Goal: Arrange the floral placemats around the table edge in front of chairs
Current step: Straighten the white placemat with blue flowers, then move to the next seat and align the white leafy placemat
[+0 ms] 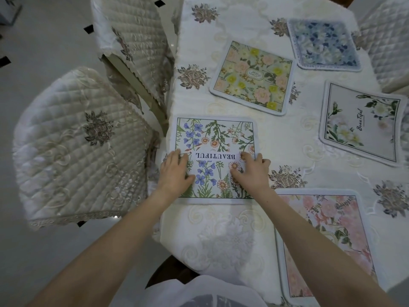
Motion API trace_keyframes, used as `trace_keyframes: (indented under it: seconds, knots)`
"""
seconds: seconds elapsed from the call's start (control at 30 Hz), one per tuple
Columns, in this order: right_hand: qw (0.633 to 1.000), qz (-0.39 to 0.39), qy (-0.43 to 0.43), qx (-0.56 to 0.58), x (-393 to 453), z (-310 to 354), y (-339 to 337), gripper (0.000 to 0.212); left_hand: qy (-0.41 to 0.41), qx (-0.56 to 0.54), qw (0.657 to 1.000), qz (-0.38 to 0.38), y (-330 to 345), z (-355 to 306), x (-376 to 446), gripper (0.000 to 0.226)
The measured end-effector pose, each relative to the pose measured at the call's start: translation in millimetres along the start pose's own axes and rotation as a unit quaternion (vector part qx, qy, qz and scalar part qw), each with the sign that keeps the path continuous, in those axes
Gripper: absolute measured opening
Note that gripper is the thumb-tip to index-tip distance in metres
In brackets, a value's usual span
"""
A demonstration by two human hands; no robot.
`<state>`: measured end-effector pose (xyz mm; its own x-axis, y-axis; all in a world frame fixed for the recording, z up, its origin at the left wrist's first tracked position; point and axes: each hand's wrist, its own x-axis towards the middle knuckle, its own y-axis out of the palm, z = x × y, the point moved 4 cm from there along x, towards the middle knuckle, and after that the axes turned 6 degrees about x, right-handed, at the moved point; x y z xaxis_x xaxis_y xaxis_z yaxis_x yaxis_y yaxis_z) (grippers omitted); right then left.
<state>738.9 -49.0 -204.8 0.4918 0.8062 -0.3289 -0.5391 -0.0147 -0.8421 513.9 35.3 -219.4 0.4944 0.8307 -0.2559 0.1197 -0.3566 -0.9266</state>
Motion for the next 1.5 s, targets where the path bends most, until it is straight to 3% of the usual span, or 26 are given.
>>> trace_keyframes:
  seconds: [0.2, 0.5, 0.93, 1.07, 1.23, 1.37, 1.5]
  knots:
    - [0.99, 0.009, -0.092, -0.104, -8, 4, 14, 0.062, 0.059, 0.06, 0.996, 0.005, 5, -5, -5, 0.069]
    - [0.99, 0.044, -0.108, -0.077, -15, 4, 22, 0.063, 0.065, 0.049, 0.996, 0.035, 5, -20, -7, 0.068]
    - [0.977, -0.143, -0.157, 0.004, -103, -33, -99, 0.047, 0.177, 0.019, 0.98, -0.089, -70, -154, -46, 0.054]
    - [0.962, -0.23, -0.143, 0.027, -169, -77, -143, 0.041, 0.235, -0.003, 0.964, -0.122, -79, -217, -90, 0.049]
    - [0.955, -0.28, -0.088, 0.045, -257, -148, -166, 0.043, 0.306, -0.022, 0.939, -0.153, -66, -287, -161, 0.044]
    - [0.944, -0.312, -0.011, 0.105, -323, -199, -160, 0.043, 0.341, -0.021, 0.929, -0.144, -34, -333, -214, 0.042]
    - [0.945, -0.298, 0.049, 0.126, -376, -241, -137, 0.045, 0.362, -0.037, 0.926, -0.105, 6, -368, -259, 0.041]
